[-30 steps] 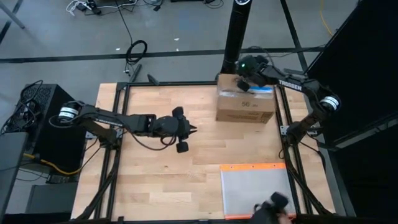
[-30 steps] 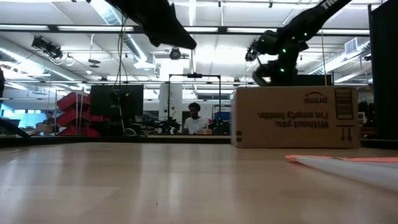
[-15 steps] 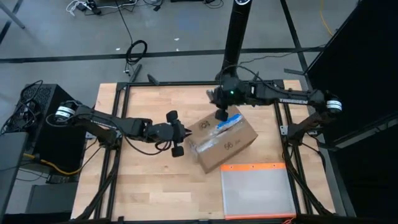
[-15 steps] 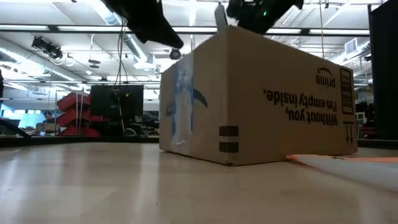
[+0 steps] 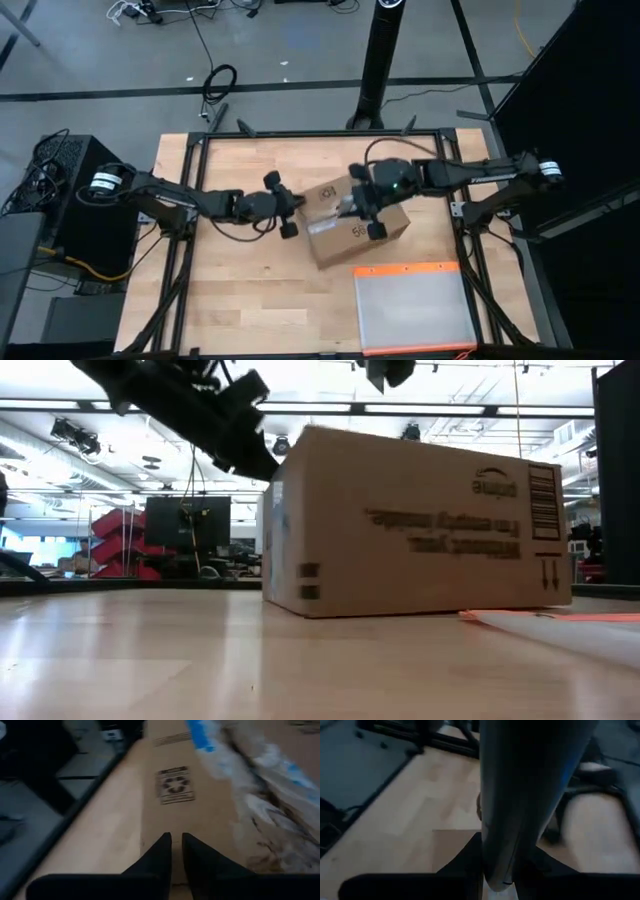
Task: Unpack boxes
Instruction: Open the cardboard box using the cutter
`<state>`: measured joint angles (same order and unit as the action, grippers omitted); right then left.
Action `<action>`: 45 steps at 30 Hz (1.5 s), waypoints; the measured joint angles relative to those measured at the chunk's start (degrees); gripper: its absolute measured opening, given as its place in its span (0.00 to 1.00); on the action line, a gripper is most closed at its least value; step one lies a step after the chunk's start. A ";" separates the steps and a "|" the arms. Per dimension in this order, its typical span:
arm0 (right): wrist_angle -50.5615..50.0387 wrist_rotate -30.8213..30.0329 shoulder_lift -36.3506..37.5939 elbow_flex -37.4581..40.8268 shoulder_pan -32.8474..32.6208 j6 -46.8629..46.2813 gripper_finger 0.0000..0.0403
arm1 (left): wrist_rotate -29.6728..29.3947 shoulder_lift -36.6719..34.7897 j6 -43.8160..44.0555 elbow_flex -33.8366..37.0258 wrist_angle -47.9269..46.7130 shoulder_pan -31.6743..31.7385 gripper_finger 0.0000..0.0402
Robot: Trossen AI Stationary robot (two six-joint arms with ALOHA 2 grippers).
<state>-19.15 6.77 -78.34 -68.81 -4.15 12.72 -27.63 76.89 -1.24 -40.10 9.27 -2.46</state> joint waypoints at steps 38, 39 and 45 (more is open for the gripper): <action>44.43 28.73 -26.05 4.46 12.37 1.62 0.11 | 2.92 -0.23 2.27 -0.21 -4.44 -0.30 0.07; 44.39 28.78 -26.12 4.45 12.46 1.45 0.11 | 2.93 -0.22 2.18 -0.20 -4.45 -0.30 0.07; 44.19 29.06 -26.55 4.44 13.03 0.43 0.11 | 2.99 -0.19 1.64 -0.15 -4.54 -0.30 0.07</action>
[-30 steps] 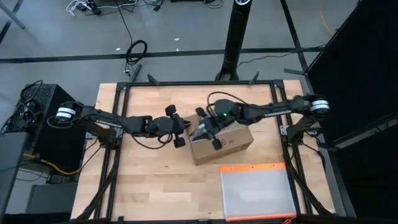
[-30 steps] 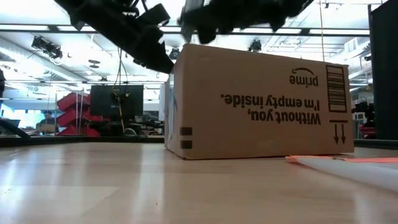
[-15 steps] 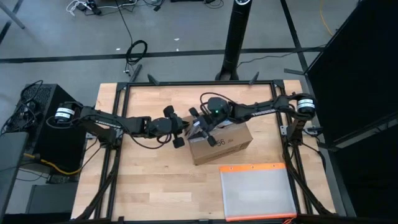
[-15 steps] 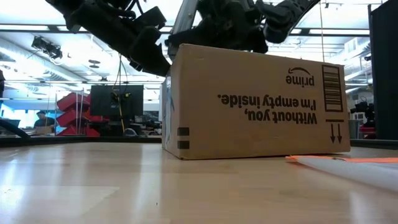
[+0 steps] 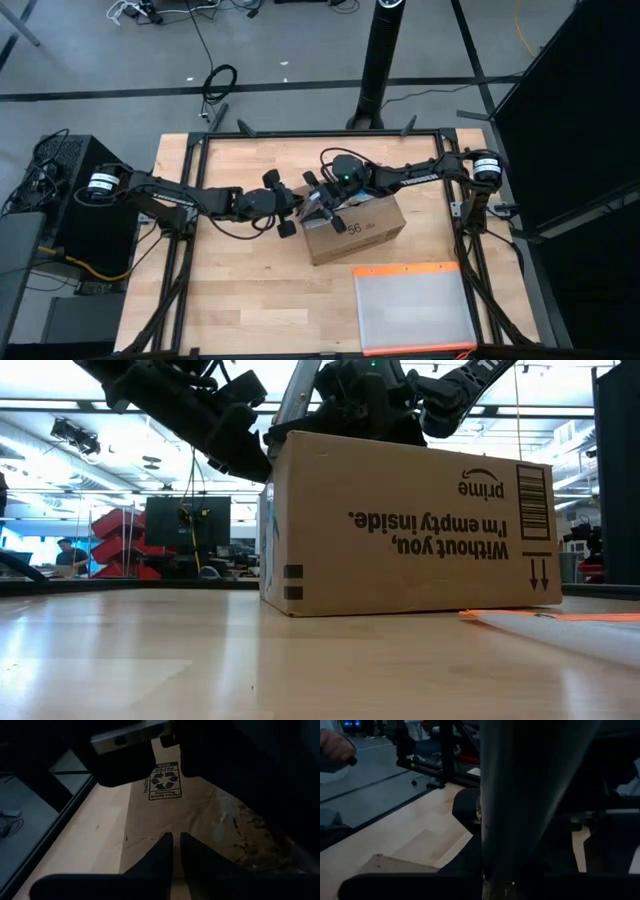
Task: Unpack boxes
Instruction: Open the cardboard box using the cutter
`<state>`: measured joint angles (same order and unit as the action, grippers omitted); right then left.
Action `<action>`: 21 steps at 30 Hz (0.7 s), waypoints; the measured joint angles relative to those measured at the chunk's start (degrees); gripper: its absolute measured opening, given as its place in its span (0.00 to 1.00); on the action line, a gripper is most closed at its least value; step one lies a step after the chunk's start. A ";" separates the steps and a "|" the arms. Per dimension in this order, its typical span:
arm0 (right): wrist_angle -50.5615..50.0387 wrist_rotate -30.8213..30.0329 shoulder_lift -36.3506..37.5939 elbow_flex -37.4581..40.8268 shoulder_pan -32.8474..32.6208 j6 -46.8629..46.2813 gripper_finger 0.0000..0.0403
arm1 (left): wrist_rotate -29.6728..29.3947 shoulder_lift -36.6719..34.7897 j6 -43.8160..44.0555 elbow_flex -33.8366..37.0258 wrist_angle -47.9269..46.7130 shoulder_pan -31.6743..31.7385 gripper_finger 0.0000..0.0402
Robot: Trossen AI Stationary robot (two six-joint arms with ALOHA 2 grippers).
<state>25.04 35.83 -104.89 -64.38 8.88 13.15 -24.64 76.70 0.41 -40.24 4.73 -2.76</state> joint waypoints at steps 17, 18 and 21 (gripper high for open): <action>-11.12 -6.74 4.22 -0.13 0.41 -0.48 0.11 | 0.53 0.51 -0.64 -0.12 -0.79 0.09 0.07; -11.06 -6.77 4.21 -0.12 0.29 -0.39 0.11 | 0.62 0.51 -1.21 -0.16 -0.73 0.16 0.07; -10.91 -6.83 4.19 -0.09 -0.07 -0.10 0.11 | 0.87 0.51 -2.91 -0.29 -0.54 0.37 0.07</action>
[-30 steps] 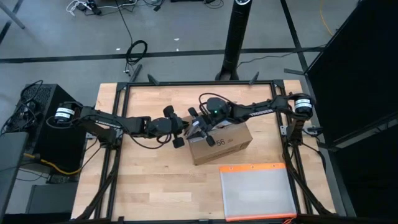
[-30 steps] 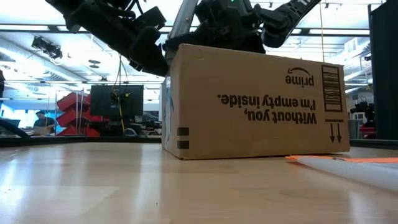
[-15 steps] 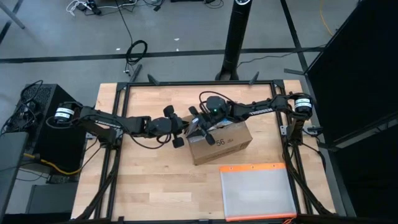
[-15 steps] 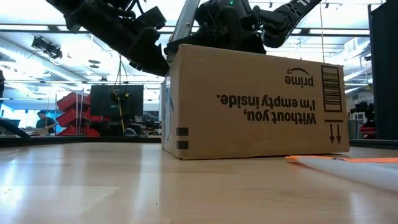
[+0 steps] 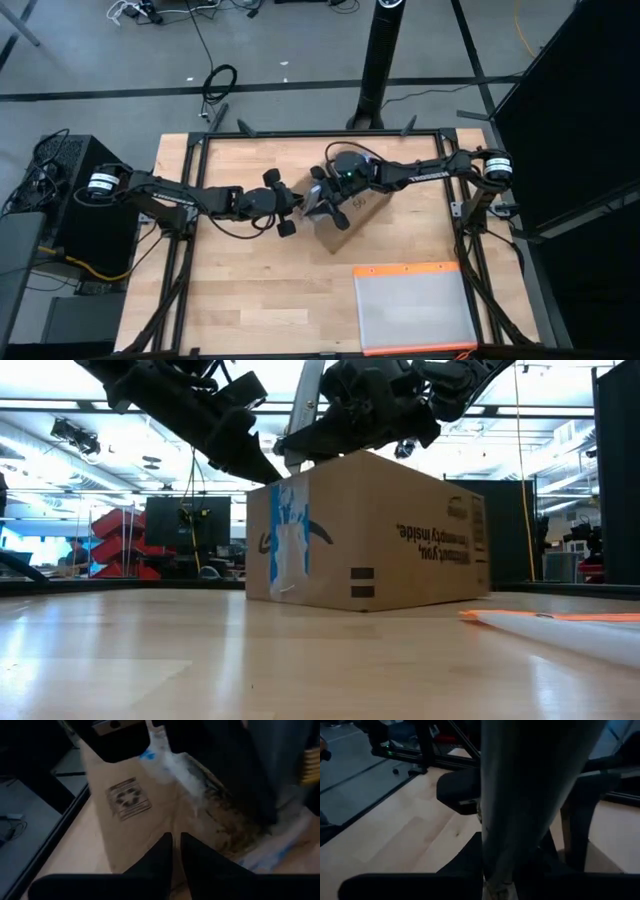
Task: Unpack boxes
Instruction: Open the cardboard box using the cutter
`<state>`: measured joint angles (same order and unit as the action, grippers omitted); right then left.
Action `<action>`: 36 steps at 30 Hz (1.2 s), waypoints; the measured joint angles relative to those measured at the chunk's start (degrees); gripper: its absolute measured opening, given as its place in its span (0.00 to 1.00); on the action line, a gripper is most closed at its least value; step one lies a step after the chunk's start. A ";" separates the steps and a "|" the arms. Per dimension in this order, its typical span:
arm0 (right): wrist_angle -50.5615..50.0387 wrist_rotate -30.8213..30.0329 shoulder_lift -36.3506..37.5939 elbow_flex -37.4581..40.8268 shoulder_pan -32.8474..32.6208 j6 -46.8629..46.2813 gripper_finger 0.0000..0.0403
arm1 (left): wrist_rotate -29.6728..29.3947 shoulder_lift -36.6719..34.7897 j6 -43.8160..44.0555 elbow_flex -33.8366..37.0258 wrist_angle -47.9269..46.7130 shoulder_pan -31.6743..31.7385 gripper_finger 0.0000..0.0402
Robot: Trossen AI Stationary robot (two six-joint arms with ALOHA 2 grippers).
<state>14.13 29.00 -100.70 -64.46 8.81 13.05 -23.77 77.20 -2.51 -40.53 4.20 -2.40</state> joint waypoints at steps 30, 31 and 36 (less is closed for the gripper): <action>-14.82 -13.85 7.68 -1.85 -1.02 5.91 0.11 | 0.00 -1.93 -13.34 0.59 5.11 4.77 0.06; -16.81 -15.00 8.09 -1.62 -0.63 5.90 0.11 | 0.01 -2.09 -12.93 0.79 5.04 4.62 0.06; -26.77 -20.76 10.17 -0.44 1.33 5.81 0.11 | 0.06 -2.90 -10.89 1.78 4.70 3.84 0.06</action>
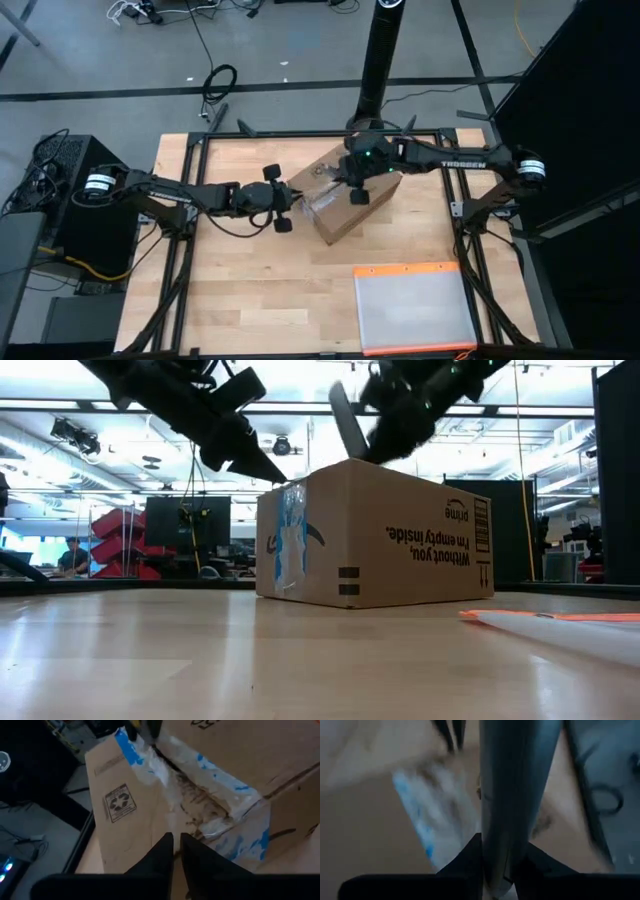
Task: Unpack boxes
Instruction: Open the cardboard box using the cutter
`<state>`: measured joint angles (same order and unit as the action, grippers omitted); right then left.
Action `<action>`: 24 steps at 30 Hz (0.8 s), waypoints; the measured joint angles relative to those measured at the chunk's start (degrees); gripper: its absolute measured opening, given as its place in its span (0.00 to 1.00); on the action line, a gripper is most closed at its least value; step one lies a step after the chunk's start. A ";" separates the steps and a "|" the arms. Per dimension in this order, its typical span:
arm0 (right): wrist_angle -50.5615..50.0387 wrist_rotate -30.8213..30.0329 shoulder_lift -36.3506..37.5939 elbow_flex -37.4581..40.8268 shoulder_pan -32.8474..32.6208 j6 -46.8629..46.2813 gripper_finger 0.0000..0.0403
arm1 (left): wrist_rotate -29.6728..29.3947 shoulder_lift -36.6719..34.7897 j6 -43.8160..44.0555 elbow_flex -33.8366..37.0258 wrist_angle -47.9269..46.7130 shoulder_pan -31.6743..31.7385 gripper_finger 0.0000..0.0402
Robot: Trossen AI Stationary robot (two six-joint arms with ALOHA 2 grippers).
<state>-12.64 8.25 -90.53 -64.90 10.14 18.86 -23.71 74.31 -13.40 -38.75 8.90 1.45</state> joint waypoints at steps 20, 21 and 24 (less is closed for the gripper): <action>-1.00 -3.27 3.70 -0.33 -3.98 -5.32 0.11 | 0.98 -0.76 1.79 1.26 5.29 0.93 0.04; -0.77 -3.30 3.53 -0.33 -3.90 -5.40 0.11 | 1.35 -0.59 1.73 0.97 6.70 0.83 0.04; -0.11 -3.40 3.02 -0.32 -3.66 -5.67 0.11 | 2.46 -0.05 1.56 0.11 10.93 0.54 0.04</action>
<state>-12.74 4.85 -87.51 -65.23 6.48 13.19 -21.24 74.25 -11.84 -38.64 19.83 1.99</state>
